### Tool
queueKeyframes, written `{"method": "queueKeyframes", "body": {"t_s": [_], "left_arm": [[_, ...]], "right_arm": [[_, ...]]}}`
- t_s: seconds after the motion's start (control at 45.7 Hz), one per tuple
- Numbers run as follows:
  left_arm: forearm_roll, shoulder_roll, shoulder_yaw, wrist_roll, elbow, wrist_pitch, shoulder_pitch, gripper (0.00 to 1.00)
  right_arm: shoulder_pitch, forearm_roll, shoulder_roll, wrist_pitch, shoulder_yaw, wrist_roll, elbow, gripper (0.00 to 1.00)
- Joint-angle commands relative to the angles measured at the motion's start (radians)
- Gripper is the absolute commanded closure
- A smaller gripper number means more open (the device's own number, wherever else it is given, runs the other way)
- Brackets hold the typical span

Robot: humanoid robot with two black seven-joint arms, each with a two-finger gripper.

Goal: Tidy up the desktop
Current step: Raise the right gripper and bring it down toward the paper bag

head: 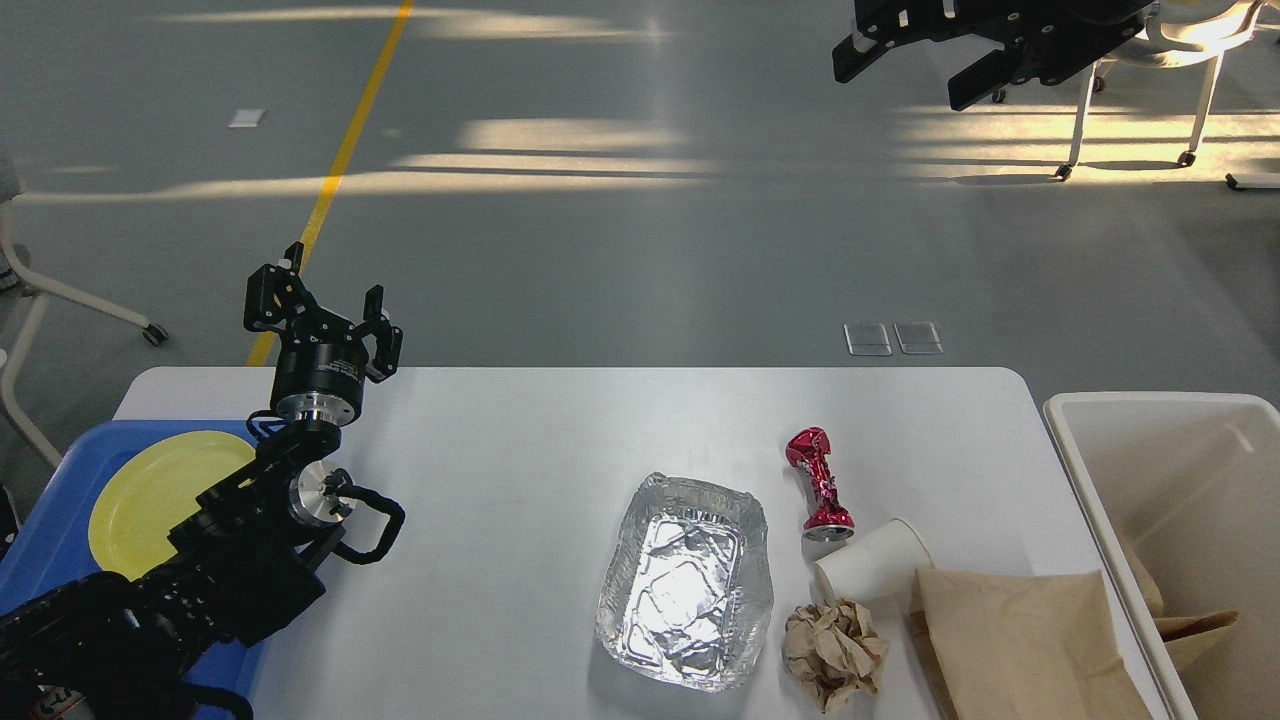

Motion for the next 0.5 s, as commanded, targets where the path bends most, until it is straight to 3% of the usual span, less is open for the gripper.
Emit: {"method": "queueKeyframes", "body": {"t_s": [0.0,0.482], "left_arm": [[0.000,0.000,0.000,0.000,0.000,0.000,0.000,0.03],[0.000,0.000,0.000,0.000,0.000,0.000,0.000,0.03]], "right_arm": [[-0.012,-0.008,0.000,0.000,-0.005,-0.003,-0.003,0.00],[-0.444,-0.397,-0.027,-0.027,-0.065,-0.008,-0.001,0.00]]}}
